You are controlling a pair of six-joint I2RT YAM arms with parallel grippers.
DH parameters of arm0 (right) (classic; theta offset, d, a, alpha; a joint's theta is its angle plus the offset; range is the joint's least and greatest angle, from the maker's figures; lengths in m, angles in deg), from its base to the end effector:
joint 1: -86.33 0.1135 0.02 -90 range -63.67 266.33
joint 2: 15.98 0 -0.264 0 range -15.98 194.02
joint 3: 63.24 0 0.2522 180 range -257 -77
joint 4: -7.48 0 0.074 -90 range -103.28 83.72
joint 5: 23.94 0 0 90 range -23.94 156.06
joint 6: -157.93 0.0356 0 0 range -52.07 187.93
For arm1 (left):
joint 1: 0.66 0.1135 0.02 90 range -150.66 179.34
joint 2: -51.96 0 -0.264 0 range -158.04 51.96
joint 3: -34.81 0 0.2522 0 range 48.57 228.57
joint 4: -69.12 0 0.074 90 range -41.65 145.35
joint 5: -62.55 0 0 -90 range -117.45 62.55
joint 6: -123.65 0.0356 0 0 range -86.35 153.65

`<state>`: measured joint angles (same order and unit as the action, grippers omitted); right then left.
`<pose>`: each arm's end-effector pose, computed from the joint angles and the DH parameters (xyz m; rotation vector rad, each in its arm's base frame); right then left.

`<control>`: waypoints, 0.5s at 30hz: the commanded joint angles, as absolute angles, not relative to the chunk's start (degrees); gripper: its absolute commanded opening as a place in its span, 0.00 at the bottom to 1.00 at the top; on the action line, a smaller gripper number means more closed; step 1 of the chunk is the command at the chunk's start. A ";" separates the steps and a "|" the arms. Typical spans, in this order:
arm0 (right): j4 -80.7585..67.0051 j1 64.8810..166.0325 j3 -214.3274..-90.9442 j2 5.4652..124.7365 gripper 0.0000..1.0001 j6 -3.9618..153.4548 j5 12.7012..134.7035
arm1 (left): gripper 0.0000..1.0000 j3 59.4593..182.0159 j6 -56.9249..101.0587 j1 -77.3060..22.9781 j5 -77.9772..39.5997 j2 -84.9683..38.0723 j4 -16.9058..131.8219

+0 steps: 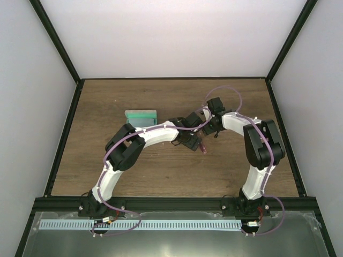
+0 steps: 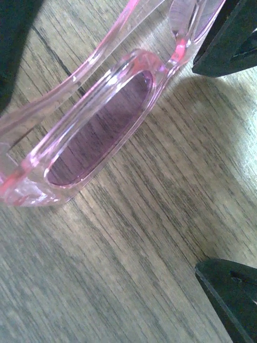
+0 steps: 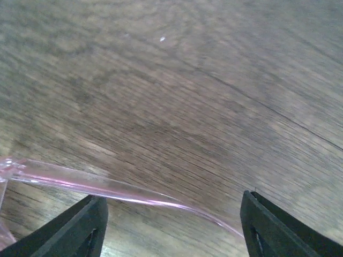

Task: Organize the sunglasses
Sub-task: Fold the sunglasses at the center of the board.

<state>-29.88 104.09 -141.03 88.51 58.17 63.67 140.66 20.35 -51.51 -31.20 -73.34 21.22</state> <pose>0.3426 0.1082 0.1573 -0.6266 2.6131 -0.0127 0.2875 -0.3495 0.1439 0.8725 2.6230 -0.2173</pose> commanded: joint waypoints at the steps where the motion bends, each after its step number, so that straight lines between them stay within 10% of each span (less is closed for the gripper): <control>1: -28.11 103.86 -142.92 91.24 0.71 52.52 68.83 | 0.95 138.07 21.15 -50.27 -30.03 -74.45 18.43; 5: -26.84 103.88 -142.04 93.09 0.70 52.06 69.50 | 0.95 137.08 21.51 -49.76 -30.43 -73.85 18.52; 15: -27.17 104.77 -138.54 91.47 0.26 55.40 68.90 | 0.95 135.67 21.50 -48.77 -29.94 -73.09 19.38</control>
<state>-24.83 104.22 -140.86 91.61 53.82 69.88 137.78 21.94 -49.50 -31.48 -71.72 22.60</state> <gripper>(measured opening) 0.293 0.952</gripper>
